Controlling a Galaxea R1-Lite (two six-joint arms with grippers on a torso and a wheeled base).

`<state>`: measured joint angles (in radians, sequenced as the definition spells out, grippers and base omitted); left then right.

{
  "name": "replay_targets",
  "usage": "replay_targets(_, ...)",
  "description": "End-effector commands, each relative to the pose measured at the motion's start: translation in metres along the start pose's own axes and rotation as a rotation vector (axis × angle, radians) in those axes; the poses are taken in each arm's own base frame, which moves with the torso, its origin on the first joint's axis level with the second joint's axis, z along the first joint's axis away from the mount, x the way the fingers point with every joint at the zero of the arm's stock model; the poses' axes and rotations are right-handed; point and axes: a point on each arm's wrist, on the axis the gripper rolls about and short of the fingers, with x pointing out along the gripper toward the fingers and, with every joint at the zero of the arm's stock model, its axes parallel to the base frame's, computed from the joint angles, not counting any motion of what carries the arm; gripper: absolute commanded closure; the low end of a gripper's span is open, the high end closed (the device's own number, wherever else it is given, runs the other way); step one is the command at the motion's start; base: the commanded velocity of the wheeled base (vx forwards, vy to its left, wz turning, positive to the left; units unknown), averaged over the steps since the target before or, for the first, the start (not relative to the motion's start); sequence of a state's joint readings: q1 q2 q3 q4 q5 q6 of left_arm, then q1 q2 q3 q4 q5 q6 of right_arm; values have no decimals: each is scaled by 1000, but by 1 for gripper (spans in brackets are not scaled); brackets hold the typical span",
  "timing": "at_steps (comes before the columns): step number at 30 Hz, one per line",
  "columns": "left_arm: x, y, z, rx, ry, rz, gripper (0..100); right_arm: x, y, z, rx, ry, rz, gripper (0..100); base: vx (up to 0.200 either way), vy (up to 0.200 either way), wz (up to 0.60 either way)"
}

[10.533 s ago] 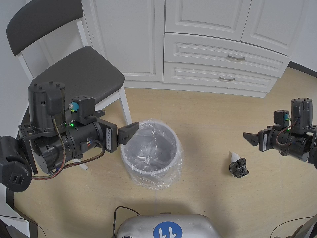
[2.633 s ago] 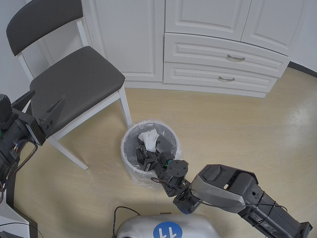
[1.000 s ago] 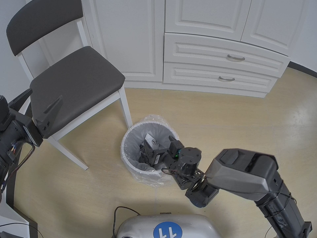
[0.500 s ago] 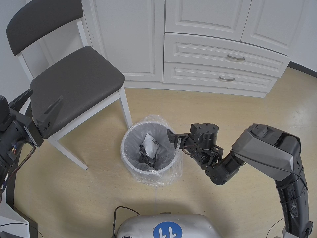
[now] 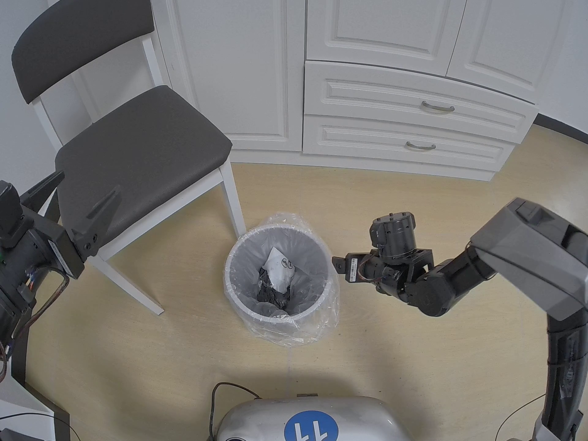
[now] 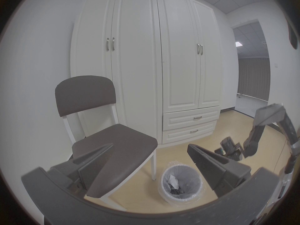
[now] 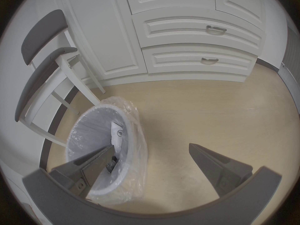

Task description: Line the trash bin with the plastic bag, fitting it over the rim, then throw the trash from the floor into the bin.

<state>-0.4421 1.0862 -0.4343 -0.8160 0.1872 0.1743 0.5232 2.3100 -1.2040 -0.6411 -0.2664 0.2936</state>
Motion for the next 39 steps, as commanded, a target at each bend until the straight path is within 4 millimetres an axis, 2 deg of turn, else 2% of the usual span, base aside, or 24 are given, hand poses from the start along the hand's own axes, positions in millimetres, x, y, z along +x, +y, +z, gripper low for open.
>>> replay_targets(1,2,-4,-10,10,62,-25,0,-47,-11,29,1,-7,-14,0,0,0,0)
replay_targets(7,4,0,-27,9,183,0,0,-87,-37,13,-77,61,-57,0,0,0,0)
replay_targets(12,10,13,-26,6,193,71,0,-102,-51,9,-85,82,-84,0,0,0,0)
replay_targets(14,12,23,-24,14,212,103,0,-120,-64,9,-119,87,-106,0,0,0,0)
replay_targets(15,12,23,-24,14,212,103,0,-120,-64,9,-119,87,-106,0,0,0,0)
replay_targets(16,11,30,-25,17,250,133,0,-135,-67,11,-136,72,-106,0,0,0,0)
replay_targets(21,0,40,-24,7,286,160,0,-183,-74,20,-150,-4,-93,0,0,0,0)
replay_targets(24,-7,41,-22,6,282,172,0,-210,-78,24,-135,-59,-84,0,0,0,0)
replay_targets(25,-7,41,-22,6,282,172,0,-210,-78,24,-135,-59,-84,0,0,0,0)
replay_targets(26,-13,40,-19,5,272,173,0,-228,-81,27,-119,-101,-81,0,0,0,0)
replay_targets(28,-21,40,-15,5,255,174,0,-250,-85,30,-101,-165,-99,0,0,0,0)
replay_targets(30,-24,40,-13,5,244,177,0,-260,-86,32,-91,-197,-111,0,0,0,0)
replay_targets(31,-31,40,-8,3,215,181,0,-282,-91,33,-71,-263,-140,0,0,0,0)
replay_targets(32,-31,40,-8,3,215,181,0,-282,-91,33,-71,-263,-140,0,0,0,0)
replay_targets(34,-43,39,2,-1,150,190,0,-319,-98,37,-30,-389,-171,0,0,0,0)
replay_targets(36,-47,39,6,-1,128,193,0,-332,-101,38,-14,-437,-179,0,0,0,0)
replay_targets(37,-53,39,12,0,95,196,0,-351,-104,40,10,-507,-184,0,0,0,0)
replay_targets(39,-60,38,16,0,65,197,0,-370,-108,42,40,-583,-184,0,0,0,0)
